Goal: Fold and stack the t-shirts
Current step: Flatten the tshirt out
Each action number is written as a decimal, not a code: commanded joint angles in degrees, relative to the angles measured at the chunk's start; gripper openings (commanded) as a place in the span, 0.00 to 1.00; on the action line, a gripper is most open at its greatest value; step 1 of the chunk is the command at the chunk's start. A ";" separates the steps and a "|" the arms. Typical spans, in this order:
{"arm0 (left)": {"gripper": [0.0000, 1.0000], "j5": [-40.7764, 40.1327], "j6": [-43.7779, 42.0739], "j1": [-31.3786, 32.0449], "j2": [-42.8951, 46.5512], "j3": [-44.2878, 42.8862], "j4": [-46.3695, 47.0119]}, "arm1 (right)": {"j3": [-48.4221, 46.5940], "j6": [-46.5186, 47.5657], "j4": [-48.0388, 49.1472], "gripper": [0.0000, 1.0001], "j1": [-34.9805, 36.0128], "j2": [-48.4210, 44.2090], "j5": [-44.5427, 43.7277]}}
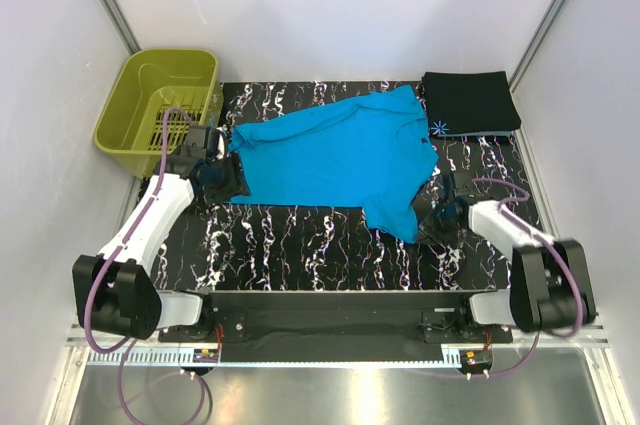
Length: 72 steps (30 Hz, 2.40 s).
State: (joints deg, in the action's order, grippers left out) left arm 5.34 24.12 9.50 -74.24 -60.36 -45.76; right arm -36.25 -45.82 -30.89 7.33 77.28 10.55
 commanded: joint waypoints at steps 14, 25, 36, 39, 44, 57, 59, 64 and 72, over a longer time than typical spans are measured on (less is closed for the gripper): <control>0.57 -15.63 18.05 -1.50 1.99 8.14 3.66 | -11.82 0.03 -30.98 0.00 -2.32 -27.70 -15.64; 0.54 -11.86 26.33 -1.50 6.30 18.96 3.66 | -13.32 2.67 -30.98 0.00 -2.32 -27.27 -15.03; 0.47 -11.67 28.44 -1.50 0.15 18.52 7.00 | -13.94 3.81 -30.10 0.00 -2.41 -26.30 -14.50; 0.43 -12.46 28.35 -1.67 -0.55 18.43 7.43 | -13.94 3.81 -29.84 0.00 -2.41 -26.21 -13.98; 0.43 -12.90 27.47 -1.76 -3.01 18.43 8.75 | -13.67 3.46 -29.75 0.00 -2.41 -26.56 -13.89; 0.38 -12.38 27.03 -1.94 -6.36 19.05 11.04 | -13.32 2.49 -29.57 0.00 -2.41 -26.91 -13.27; 0.35 -11.76 27.30 -2.03 -6.88 19.84 11.57 | -13.32 2.49 -29.57 0.00 -2.41 -26.83 -13.18; 0.24 -10.44 27.39 -2.29 -7.94 20.81 13.15 | -13.67 2.32 -29.49 0.00 -2.41 -26.74 -12.92; 0.00 -11.06 25.19 -2.47 -3.47 15.11 10.70 | -18.92 3.19 -26.68 0.00 -2.50 -23.41 -13.26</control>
State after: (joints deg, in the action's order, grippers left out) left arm -5.17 50.81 7.42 -80.20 -41.10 -34.87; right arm -49.54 -43.24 -60.71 5.23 52.14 -2.04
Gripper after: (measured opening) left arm 0.013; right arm 0.012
